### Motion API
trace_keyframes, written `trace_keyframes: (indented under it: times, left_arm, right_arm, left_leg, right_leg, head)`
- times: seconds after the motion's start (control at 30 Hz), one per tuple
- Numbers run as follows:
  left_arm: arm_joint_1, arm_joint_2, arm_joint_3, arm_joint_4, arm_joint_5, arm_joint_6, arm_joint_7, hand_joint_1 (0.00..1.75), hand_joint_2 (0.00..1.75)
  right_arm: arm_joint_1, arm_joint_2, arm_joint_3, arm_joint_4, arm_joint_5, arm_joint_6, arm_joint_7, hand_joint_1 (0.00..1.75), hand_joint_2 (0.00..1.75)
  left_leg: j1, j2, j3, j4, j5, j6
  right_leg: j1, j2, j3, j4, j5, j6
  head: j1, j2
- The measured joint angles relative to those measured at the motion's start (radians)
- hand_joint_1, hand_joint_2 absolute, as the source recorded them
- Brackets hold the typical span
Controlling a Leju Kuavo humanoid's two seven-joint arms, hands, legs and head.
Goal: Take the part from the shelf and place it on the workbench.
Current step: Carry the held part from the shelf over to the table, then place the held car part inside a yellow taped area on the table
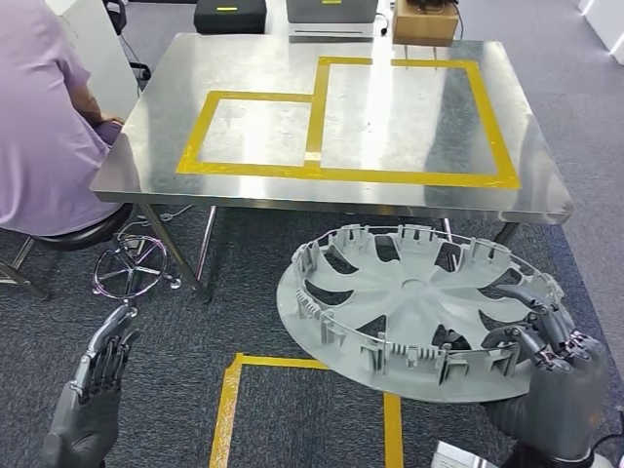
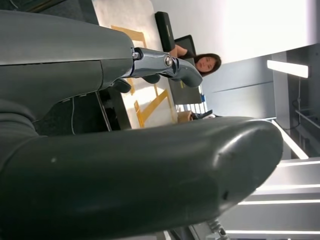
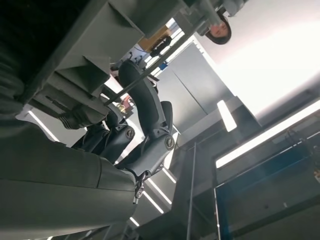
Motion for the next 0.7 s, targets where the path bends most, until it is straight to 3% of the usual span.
trace_keyframes:
  times: [0.33,0.5,0.57,0.63,0.7]
  left_arm:
    - [0.000,0.000,0.000,0.000,-0.004,-0.007,0.003,0.00,0.00]
    - [-0.008,0.000,0.000,0.000,-0.001,-0.011,0.006,0.00,0.00]
    - [-0.010,-0.001,0.001,0.001,0.000,-0.012,0.006,0.00,0.00]
    - [-0.011,-0.002,0.001,0.002,0.002,-0.013,0.005,0.00,0.00]
    - [-0.012,-0.002,0.001,0.005,0.002,-0.015,0.005,0.00,0.00]
  right_arm:
    - [-0.028,0.000,0.022,0.001,0.006,0.025,0.017,1.75,1.75]
    - [-0.039,0.000,0.030,0.000,0.014,0.031,0.028,1.75,1.75]
    - [-0.042,0.000,0.032,0.000,0.017,0.031,0.030,1.75,1.75]
    - [-0.044,0.000,0.035,0.000,0.018,0.030,0.032,1.75,1.75]
    - [-0.044,0.000,0.037,0.001,0.017,0.030,0.032,1.75,1.75]
  left_leg:
    - [-0.004,0.000,-0.004,0.007,-0.003,0.006]
    - [0.001,0.003,0.001,-0.008,0.008,0.024]
    - [0.006,0.007,0.004,-0.018,0.014,0.030]
    - [0.007,0.011,0.002,-0.018,0.014,0.031]
    - [0.009,0.014,0.003,-0.018,0.011,0.028]
  right_leg:
    - [-0.003,0.000,0.000,-0.001,0.002,0.007]
    - [-0.004,-0.006,-0.009,0.009,-0.007,0.021]
    - [-0.006,-0.020,-0.050,0.090,-0.054,0.027]
    - [-0.009,-0.028,-0.114,0.221,-0.111,0.035]
    - [-0.012,-0.030,-0.144,0.280,-0.118,0.041]
  head:
    - [0.000,0.000]
    - [0.002,0.000]
    - [0.006,0.000]
    - [0.008,0.000]
    - [0.007,0.000]
